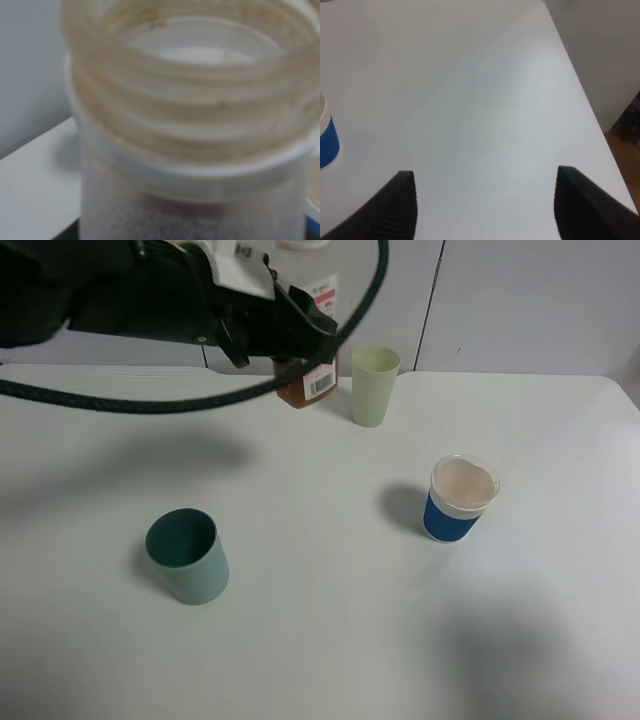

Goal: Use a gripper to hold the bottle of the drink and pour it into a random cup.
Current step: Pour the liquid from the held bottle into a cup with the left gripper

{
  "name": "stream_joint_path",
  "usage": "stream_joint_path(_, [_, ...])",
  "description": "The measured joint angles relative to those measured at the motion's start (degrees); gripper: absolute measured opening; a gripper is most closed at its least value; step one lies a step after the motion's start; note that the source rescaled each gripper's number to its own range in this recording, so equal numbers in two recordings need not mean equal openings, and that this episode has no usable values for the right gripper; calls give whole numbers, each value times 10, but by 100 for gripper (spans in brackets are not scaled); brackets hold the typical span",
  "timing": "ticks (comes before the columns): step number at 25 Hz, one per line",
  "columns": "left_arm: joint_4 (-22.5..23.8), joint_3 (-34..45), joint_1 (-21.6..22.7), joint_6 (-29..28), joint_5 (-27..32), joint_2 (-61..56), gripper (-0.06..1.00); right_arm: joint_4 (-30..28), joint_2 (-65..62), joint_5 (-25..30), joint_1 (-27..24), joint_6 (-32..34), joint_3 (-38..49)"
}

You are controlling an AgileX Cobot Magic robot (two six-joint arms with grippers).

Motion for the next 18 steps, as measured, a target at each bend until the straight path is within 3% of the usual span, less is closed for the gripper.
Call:
stream_joint_path(3, [-94,2,-32,111,-52,16,1,0,0,0,0,0,0])
stream_joint_path(7, [-163,3,-53,159,-121,23,1,0,0,0,0,0,0])
stream_joint_path(18, [-199,3,-55,149,-147,23,1,0,0,0,0,0,0])
